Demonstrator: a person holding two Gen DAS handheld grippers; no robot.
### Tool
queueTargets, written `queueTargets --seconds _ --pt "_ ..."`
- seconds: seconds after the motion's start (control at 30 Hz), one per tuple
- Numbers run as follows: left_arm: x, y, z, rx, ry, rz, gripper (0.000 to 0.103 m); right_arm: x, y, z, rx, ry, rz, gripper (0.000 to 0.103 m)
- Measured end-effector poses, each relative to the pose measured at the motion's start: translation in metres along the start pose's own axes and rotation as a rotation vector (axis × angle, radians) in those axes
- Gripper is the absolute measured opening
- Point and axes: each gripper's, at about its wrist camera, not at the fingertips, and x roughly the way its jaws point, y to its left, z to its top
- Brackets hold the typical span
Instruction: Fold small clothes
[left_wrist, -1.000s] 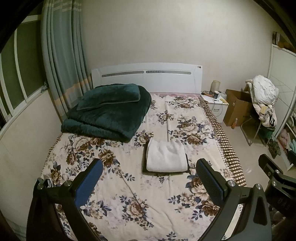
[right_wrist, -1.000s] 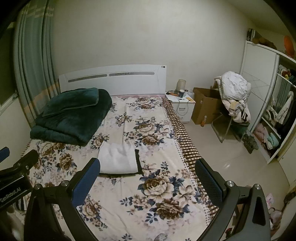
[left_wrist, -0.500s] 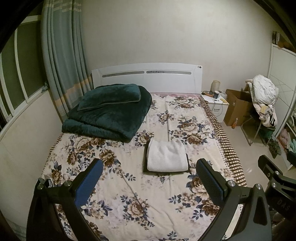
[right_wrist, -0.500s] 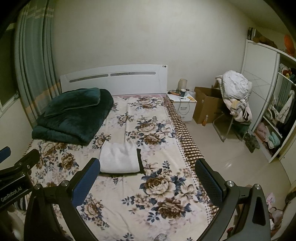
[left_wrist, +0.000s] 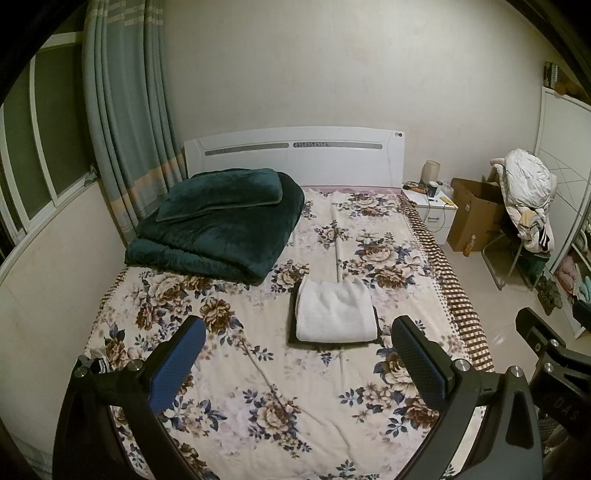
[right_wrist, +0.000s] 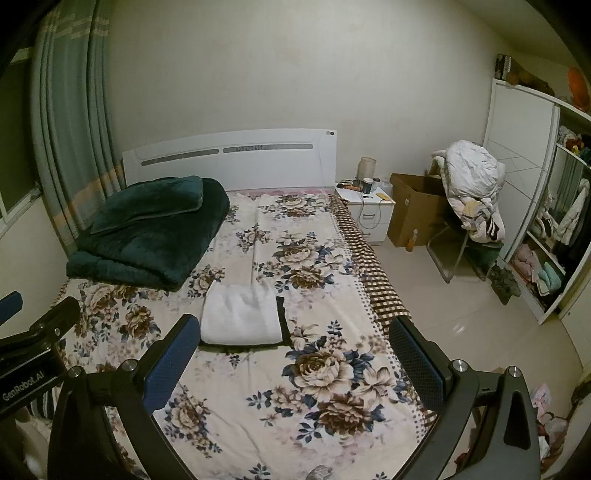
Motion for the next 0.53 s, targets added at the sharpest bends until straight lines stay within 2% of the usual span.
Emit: queueTargets --seconds 0.53 --pt "-0.0058 0.0046 0.0069 -0.005 -0.011 0.007 0.103 -0.0016 0.0017 -0.0032 0.001 -0.003 -0.003 0.103"
